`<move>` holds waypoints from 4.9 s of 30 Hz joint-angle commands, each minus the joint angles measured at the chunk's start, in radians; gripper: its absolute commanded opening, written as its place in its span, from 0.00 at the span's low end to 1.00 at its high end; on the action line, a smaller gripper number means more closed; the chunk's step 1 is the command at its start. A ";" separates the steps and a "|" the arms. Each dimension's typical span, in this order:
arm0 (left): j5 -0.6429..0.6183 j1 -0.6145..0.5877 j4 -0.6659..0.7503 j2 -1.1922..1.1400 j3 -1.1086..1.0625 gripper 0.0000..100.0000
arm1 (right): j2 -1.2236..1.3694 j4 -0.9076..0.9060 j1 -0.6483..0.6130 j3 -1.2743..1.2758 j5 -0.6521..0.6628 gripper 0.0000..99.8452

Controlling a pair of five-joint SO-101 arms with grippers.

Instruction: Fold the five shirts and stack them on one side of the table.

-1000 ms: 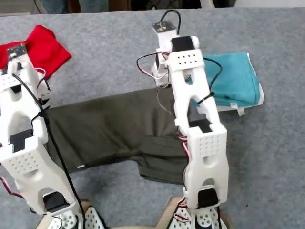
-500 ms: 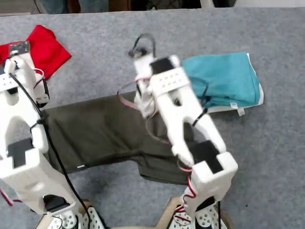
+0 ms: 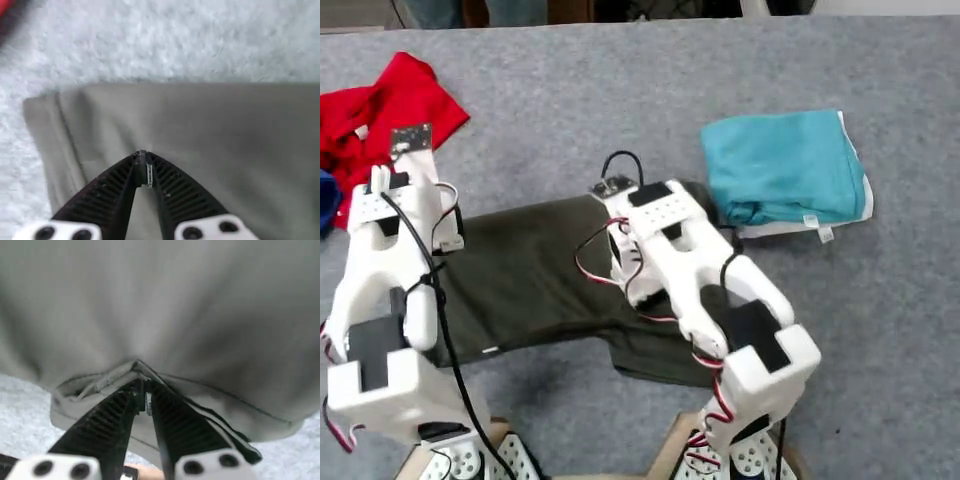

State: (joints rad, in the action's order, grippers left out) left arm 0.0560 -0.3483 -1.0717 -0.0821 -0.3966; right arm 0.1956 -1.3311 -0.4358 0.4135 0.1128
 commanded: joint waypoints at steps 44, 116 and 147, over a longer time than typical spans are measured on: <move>-0.014 0.002 0.015 -0.215 0.108 0.03 | -0.420 0.069 -0.158 0.378 0.209 0.01; 0.176 -0.246 -0.264 -0.141 0.145 0.03 | 0.519 -0.221 0.298 -1.136 0.430 0.01; 0.103 -0.249 -0.687 -0.921 1.469 0.14 | 0.521 -0.433 0.276 -1.365 0.497 0.01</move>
State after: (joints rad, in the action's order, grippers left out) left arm 0.1465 -0.5769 -1.7469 -1.0088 1.0119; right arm 0.7234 -1.7576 -0.1550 -0.9076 0.6007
